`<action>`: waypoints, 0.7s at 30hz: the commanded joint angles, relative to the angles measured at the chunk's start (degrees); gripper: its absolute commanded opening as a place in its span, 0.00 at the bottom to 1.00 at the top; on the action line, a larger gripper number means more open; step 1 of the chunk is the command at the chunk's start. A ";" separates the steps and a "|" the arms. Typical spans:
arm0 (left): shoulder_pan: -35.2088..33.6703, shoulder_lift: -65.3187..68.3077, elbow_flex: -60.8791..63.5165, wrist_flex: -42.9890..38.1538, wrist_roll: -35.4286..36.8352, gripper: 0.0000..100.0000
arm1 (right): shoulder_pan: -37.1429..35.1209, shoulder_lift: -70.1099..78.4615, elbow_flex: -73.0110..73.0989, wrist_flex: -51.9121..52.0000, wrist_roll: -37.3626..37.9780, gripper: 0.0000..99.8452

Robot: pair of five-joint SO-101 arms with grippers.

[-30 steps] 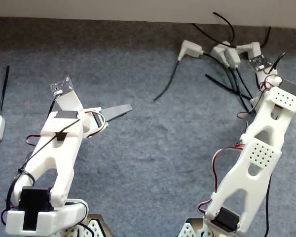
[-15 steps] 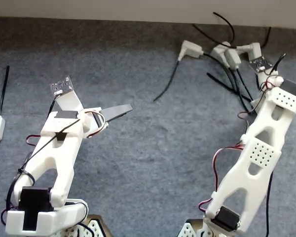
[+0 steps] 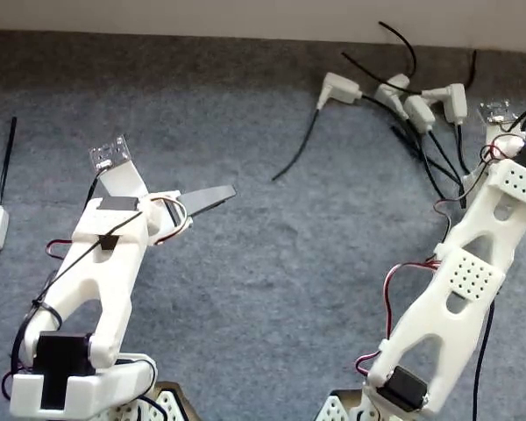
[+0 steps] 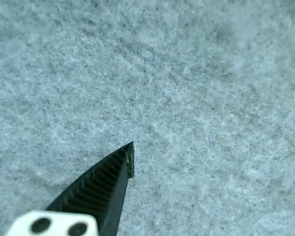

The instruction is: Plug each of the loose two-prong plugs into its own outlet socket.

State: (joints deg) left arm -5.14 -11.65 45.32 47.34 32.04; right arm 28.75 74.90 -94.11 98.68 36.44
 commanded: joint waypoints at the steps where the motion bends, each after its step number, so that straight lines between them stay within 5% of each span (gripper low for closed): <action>1: 1.10 -2.07 -0.40 -0.70 -0.35 0.70 | -2.77 -3.30 -7.16 2.42 -8.97 0.05; 12: 1.10 -2.07 -0.40 -0.79 -0.35 0.70 | -21.41 -8.92 -7.16 2.42 -21.45 0.05; 21: 1.19 -1.98 -0.40 -0.79 -0.35 0.70 | -15.43 -2.42 -6.99 2.33 -14.42 0.14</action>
State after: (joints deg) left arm -5.14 -11.65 45.32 47.25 32.04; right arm 10.90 71.56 -94.29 98.77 18.95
